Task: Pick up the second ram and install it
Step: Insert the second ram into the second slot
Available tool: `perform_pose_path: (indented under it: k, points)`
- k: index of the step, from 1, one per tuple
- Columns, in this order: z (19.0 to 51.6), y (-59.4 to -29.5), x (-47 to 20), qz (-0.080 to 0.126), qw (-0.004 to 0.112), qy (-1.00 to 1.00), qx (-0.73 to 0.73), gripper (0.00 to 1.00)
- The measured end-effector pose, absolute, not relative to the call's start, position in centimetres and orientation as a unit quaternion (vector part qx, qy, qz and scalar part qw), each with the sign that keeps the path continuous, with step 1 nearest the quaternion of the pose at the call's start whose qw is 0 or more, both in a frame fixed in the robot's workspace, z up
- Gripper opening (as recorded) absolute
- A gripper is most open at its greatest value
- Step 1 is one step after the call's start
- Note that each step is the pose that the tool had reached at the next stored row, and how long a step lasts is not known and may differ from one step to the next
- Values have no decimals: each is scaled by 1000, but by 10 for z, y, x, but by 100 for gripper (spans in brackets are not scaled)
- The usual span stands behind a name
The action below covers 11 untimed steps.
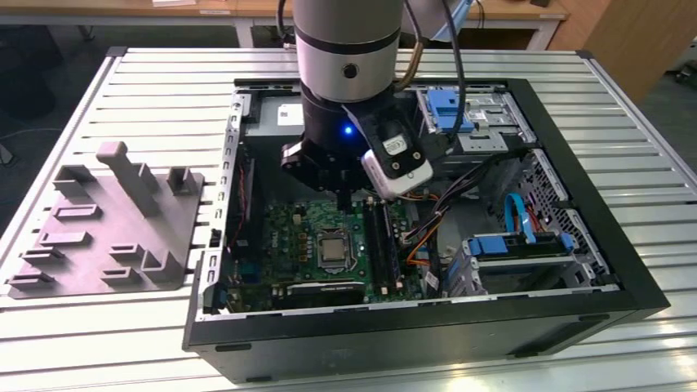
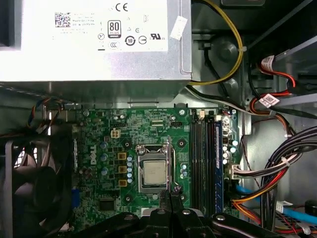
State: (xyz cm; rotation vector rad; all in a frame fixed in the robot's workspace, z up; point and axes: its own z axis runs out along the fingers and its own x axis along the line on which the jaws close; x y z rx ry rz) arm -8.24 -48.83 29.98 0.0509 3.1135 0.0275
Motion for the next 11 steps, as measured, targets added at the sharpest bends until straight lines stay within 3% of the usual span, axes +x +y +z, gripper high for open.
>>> perform_pose_path:
  k: [9,11]
  points:
    - [301,-488,-82,9,14,1000,16,11]
    - [301,-488,-83,9,19,1000,16,11]
